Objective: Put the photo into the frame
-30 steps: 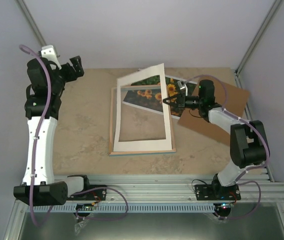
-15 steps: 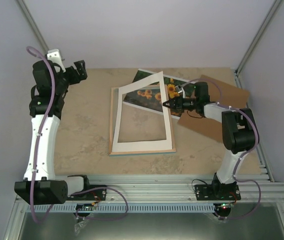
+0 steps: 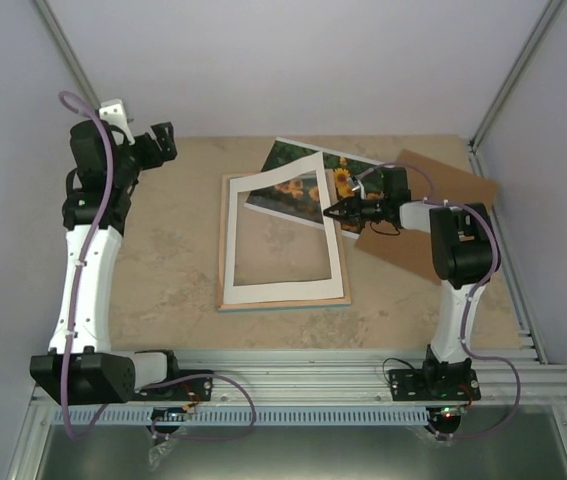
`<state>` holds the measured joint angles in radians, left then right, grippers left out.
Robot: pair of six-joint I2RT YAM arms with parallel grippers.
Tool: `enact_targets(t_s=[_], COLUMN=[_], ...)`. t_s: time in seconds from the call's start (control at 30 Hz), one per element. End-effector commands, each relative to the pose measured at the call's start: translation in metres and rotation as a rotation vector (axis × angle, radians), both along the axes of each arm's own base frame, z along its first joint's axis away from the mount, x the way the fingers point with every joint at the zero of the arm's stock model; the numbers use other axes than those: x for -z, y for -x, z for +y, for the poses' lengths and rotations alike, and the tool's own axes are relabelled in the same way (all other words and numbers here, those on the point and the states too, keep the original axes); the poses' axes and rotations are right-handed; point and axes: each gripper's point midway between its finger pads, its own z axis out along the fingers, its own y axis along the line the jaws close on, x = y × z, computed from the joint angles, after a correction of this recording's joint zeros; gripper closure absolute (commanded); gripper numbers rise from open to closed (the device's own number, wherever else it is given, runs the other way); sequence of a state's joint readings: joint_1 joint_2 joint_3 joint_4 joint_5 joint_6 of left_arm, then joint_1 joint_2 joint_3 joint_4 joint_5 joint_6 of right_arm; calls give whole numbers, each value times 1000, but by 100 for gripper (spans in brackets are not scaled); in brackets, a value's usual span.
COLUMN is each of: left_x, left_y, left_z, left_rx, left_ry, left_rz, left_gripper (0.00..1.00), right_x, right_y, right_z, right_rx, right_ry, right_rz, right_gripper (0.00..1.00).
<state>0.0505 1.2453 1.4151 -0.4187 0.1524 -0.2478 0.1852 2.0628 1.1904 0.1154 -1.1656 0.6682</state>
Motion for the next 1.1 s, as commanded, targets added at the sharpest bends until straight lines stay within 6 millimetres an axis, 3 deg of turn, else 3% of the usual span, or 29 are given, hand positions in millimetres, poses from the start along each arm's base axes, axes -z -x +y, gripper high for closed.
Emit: enact_targets(t_s=[0.0,0.43,0.63,0.87,0.93,1.0,1.07], left_x=[0,3,5,2,2,1,1], left_y=[-5,-7,-8,-5,-4,-3,-2], left_z=[1,0,0,1,1,1,1], left_rx=[-2,6,6,2,1,1,1], left_ry=[10,11,15,7,8,8,6], left_rz=[-13,-7,-2,-12,-15,-16,-18], left_gripper=[1,1,1,1,1,1,1], right_x=[7,28,22,5,1,-2,-6], right_y=[-2,-6,-11,-16,-19,-21,-23], right_z=[1,-1,-4,-14,-18,-22,-25], right_rx=[-36,-42,-27,0,16,31,40], right_ry=[-1,61,106,194,233,275,306], right_rz=[26,59,19,-55,-77,-95,-121], right_gripper=[99,97,57,20,17,5,3])
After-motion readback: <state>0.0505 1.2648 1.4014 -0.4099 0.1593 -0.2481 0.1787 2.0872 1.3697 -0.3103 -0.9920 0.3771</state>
